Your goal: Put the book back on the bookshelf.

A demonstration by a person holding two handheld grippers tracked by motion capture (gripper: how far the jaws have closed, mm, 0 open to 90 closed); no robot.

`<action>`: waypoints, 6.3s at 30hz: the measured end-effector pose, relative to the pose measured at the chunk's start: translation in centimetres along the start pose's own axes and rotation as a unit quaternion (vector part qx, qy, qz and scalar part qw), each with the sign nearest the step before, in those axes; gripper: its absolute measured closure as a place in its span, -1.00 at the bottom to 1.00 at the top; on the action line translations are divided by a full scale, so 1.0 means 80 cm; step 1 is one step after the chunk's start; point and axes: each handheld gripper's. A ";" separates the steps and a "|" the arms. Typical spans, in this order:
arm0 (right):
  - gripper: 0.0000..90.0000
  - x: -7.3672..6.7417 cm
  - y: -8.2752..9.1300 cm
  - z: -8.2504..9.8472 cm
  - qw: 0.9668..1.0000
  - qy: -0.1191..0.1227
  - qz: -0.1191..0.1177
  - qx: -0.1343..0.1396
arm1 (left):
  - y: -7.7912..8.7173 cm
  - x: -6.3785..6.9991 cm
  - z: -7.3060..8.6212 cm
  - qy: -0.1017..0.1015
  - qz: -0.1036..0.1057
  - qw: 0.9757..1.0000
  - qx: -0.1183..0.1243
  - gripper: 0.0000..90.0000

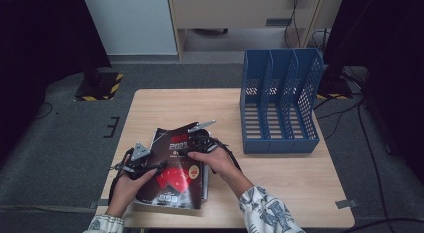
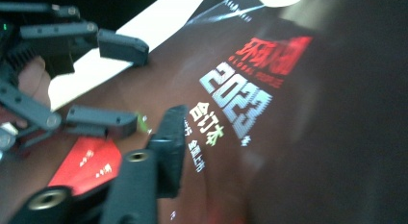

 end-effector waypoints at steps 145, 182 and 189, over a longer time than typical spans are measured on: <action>0.93 -0.049 0.148 -0.105 0.949 0.170 0.023 0.264 | 0.029 -0.039 -0.011 0.100 -0.029 0.989 0.108 -0.43; 0.93 -0.017 0.228 -0.156 0.942 0.139 0.101 0.287 | 0.010 -0.039 -0.006 0.088 -0.075 0.992 0.056 -0.87; 0.93 -0.019 0.254 -0.163 0.938 0.142 0.118 0.293 | 0.014 -0.038 -0.002 0.078 -0.078 0.993 0.051 -0.87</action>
Point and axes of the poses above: each handheld gripper's, and its own axes: y roughly backward along the jaws, z roughly out of its underside, x roughly to its right, and after that the axes turned 8 degrees about x, right-handed
